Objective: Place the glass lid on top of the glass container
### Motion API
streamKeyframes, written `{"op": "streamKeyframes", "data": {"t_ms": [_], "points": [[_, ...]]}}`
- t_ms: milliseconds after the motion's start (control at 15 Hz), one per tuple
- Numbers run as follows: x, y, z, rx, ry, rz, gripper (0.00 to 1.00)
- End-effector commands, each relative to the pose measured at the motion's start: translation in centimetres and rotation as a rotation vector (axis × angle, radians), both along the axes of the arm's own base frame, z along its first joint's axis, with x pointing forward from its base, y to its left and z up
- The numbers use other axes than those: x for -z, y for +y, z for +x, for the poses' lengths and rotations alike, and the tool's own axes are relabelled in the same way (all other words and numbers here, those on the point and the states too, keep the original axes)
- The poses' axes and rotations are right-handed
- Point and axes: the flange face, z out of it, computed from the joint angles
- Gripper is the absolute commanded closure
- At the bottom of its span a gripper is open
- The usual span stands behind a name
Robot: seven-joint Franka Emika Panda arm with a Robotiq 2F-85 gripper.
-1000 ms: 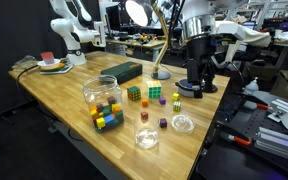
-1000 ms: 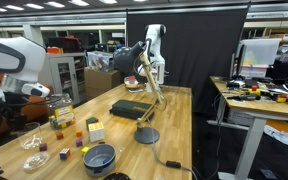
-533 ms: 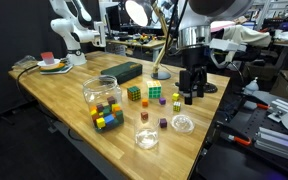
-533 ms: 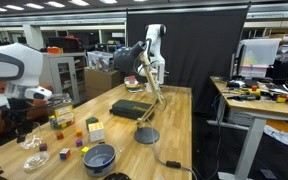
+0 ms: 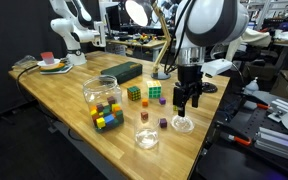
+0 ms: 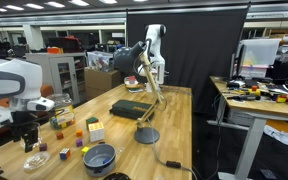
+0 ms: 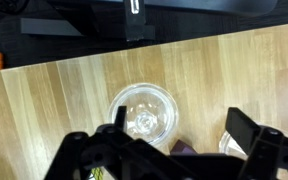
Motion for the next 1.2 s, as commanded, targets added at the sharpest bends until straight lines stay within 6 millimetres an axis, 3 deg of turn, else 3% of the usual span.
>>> {"op": "streamKeyframes", "data": {"t_ms": [0,200,467,1133], "points": [[-0.2,0.1,0.1,-0.002,-0.003,0.001,0.0],[-0.3,0.1,0.1,-0.003,-0.005,0.002,0.0],[1.0,0.1,0.2,0.017,-0.036,-0.046,0.0],[3.1,1.8,0.8,0.046,-0.088,-0.152,0.0]]}}
